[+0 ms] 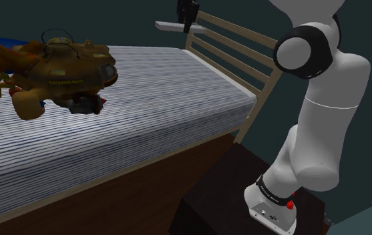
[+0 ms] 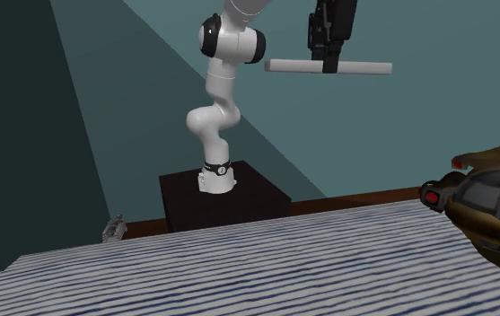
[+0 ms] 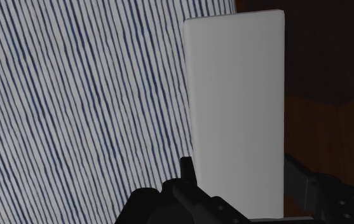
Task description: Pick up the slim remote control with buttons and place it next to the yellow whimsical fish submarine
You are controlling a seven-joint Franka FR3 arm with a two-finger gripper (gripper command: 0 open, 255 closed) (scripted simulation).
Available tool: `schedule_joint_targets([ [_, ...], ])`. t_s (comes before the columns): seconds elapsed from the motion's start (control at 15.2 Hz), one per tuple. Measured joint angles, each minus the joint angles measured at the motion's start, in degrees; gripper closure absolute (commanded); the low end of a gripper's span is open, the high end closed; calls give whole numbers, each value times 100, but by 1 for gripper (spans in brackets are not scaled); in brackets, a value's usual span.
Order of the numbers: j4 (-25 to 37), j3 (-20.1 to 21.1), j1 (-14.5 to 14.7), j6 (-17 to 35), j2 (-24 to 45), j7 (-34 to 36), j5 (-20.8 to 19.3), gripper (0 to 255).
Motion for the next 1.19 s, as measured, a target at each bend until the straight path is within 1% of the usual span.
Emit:
schedule_joint_targets([
  [0.13, 372, 79, 80, -121, 253, 235, 84, 255],
  [0.26, 452, 149, 259, -157, 298, 489, 74, 255],
  [0.4, 916, 218, 297, -348, 566, 694, 160, 255],
  [0.46, 1314, 258, 264, -510, 799, 795, 244, 255],
  [0.53, 1287, 269, 308, -484, 808, 837, 240, 255],
  [0.59, 1202, 273, 345, -399, 807, 867, 234, 255],
  [0.66, 754, 255, 488, -173, 599, 886, 146, 255],
  [0.86, 43, 239, 659, 262, 307, 908, 20, 255],
  [1.19, -844, 242, 842, 843, -13, 952, -119, 255],
])
